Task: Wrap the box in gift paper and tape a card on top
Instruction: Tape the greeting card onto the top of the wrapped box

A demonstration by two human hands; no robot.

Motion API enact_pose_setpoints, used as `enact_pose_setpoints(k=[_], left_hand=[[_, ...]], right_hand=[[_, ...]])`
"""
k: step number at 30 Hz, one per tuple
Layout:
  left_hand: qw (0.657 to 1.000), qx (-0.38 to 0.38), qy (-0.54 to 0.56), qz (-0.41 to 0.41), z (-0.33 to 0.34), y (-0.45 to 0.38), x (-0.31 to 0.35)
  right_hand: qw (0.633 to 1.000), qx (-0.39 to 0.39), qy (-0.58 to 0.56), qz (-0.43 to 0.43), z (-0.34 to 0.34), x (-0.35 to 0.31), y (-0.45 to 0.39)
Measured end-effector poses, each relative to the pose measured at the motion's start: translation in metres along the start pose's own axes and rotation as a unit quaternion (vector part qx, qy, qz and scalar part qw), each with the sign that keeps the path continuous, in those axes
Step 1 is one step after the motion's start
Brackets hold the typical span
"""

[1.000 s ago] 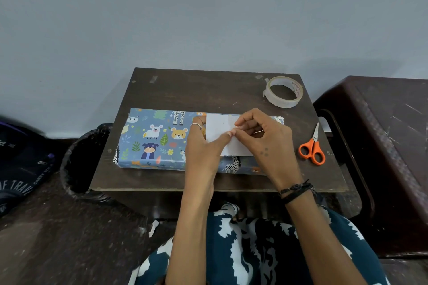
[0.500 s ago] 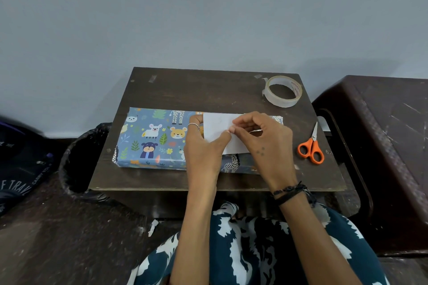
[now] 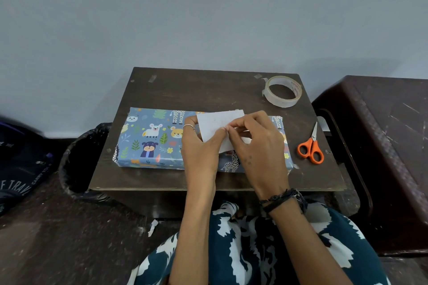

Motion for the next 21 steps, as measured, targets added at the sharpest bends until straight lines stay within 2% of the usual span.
enact_pose_setpoints(k=[4, 6, 10, 15, 18, 21], left_hand=[[0.999, 0.024, 0.033, -0.002, -0.003, 0.001, 0.001], [0.996, 0.021, 0.087, -0.028, -0.002, 0.002, 0.001], [0.982, -0.028, 0.18, -0.053, 0.004, 0.003, 0.003], [0.975, -0.121, 0.186, -0.027, 0.017, 0.012, 0.015], [0.986, -0.134, 0.099, 0.026, 0.022, 0.017, 0.023], [0.992, -0.088, 0.047, 0.073, 0.018, 0.016, 0.027]], right_hand=[[1.0, -0.019, -0.016, -0.011, 0.003, -0.006, 0.003], [0.999, -0.022, -0.026, -0.012, 0.003, -0.008, 0.004], [0.999, -0.014, -0.024, -0.024, 0.0, -0.011, 0.002], [0.998, -0.001, -0.059, -0.011, -0.004, -0.012, 0.0], [0.981, 0.031, -0.176, 0.076, -0.009, -0.006, 0.0], [0.934, 0.086, -0.287, 0.195, -0.013, 0.011, 0.002]])
Point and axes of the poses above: each hand's wrist, its own y-axis away from the middle knuckle, its own z-axis out of the palm, x = y × z, the point moved 7 cm from there along -y, towards the middle knuckle, and after that the axes turned 6 degrees about -z, right-handed, at the moved point
